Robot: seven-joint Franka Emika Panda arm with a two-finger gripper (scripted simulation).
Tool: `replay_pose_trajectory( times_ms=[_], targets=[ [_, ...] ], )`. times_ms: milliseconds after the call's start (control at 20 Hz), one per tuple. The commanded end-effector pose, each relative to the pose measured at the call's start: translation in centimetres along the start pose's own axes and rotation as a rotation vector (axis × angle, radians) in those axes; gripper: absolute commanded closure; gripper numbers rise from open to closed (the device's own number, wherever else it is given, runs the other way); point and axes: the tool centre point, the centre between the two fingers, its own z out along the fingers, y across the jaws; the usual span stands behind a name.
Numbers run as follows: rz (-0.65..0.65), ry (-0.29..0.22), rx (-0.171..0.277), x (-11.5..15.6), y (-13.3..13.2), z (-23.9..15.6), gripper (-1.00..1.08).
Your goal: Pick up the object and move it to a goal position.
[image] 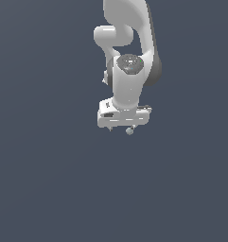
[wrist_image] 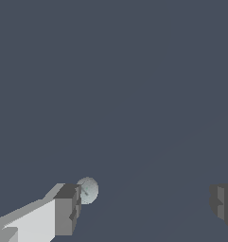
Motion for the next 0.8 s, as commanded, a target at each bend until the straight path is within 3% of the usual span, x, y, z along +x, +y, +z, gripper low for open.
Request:
replay_pose_trajectory(
  times_ms=[0, 750],
  targets=[
    [0.0, 0.0, 0.0, 0.0, 0.0, 0.0, -0.92],
    [0.042, -0.018, 0.019, -0.3, 0.3, 1.0, -0.92]
  ],
)
